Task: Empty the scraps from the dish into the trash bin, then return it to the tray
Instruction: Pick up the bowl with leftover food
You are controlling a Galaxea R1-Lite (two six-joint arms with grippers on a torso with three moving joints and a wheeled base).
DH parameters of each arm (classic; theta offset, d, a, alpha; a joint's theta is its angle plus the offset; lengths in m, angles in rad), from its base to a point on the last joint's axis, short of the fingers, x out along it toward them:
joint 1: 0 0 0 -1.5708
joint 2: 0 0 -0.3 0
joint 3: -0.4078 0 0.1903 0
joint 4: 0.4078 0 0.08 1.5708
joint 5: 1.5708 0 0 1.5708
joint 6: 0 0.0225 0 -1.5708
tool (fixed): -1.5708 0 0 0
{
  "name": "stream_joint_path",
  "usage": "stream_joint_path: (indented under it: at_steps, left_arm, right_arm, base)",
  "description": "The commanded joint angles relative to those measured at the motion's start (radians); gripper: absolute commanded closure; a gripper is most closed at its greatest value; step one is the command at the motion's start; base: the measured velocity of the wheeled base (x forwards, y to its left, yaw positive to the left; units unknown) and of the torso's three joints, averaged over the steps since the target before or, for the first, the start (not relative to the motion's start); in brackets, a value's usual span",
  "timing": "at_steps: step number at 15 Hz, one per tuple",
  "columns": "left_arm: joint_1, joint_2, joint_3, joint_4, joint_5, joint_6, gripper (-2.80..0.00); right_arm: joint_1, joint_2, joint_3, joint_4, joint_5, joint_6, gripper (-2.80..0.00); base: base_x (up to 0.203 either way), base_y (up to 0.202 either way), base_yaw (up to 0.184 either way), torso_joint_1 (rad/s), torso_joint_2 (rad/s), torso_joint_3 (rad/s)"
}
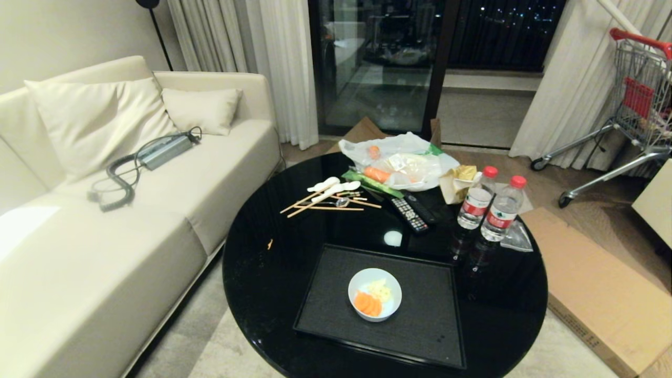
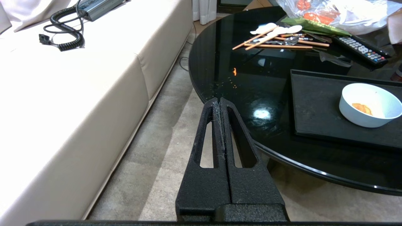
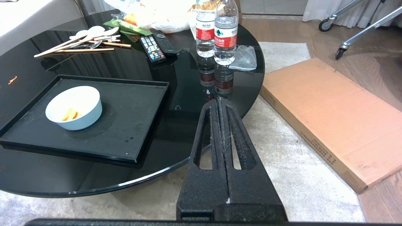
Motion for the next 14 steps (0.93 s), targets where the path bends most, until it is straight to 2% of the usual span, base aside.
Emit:
stream_joint_path:
  at_steps: [1, 3, 4, 7, 8, 10, 14]
  left_arm:
    - [0.000, 0.000, 0.000, 0.000, 0.000, 0.000, 0.00]
    - [0.000, 0.000, 0.000, 0.000, 0.000, -0.001, 0.00]
    - [0.000, 0.000, 0.000, 0.000, 0.000, 0.000, 0.00]
    - [0.000, 0.000, 0.000, 0.000, 0.000, 0.000, 0.00]
    - [0.000, 0.000, 0.000, 0.000, 0.000, 0.000, 0.00]
    - [0.000, 0.000, 0.000, 0.000, 0.000, 0.000, 0.00]
    - [0.000, 0.000, 0.000, 0.000, 0.000, 0.000, 0.00]
  right_arm:
    - [0.000, 0.001, 0.000, 0.001, 0.000, -0.008, 0.00]
    - [0.000, 0.001, 0.000, 0.003, 0.005, -0.037, 0.00]
    - [0.000, 0.001, 0.000, 0.005, 0.010, -0.080, 0.00]
    - [0.000, 0.001, 0.000, 0.006, 0.015, -0.098, 0.00]
    - [0.000, 0.001, 0.000, 0.000, 0.032, -0.106, 0.00]
    - [0.000, 0.001, -0.014, -0.004, 0.054, -0.172, 0.00]
    - [0.000, 0.096, -0.143, 0.033, 0.148, -0.197, 0.00]
  base:
    - [0.000, 0.000, 0.000, 0.000, 0.00, 0.000]
    - [0.000, 0.000, 0.000, 0.000, 0.00, 0.000]
    - [0.000, 0.000, 0.000, 0.000, 0.00, 0.000]
    - [0.000, 0.000, 0.000, 0.000, 0.00, 0.000]
    - [0.000, 0.000, 0.000, 0.000, 0.00, 0.000]
    - [0.000, 0.000, 0.000, 0.000, 0.00, 0.000]
    - [0.000, 0.000, 0.000, 0.000, 0.00, 0.000]
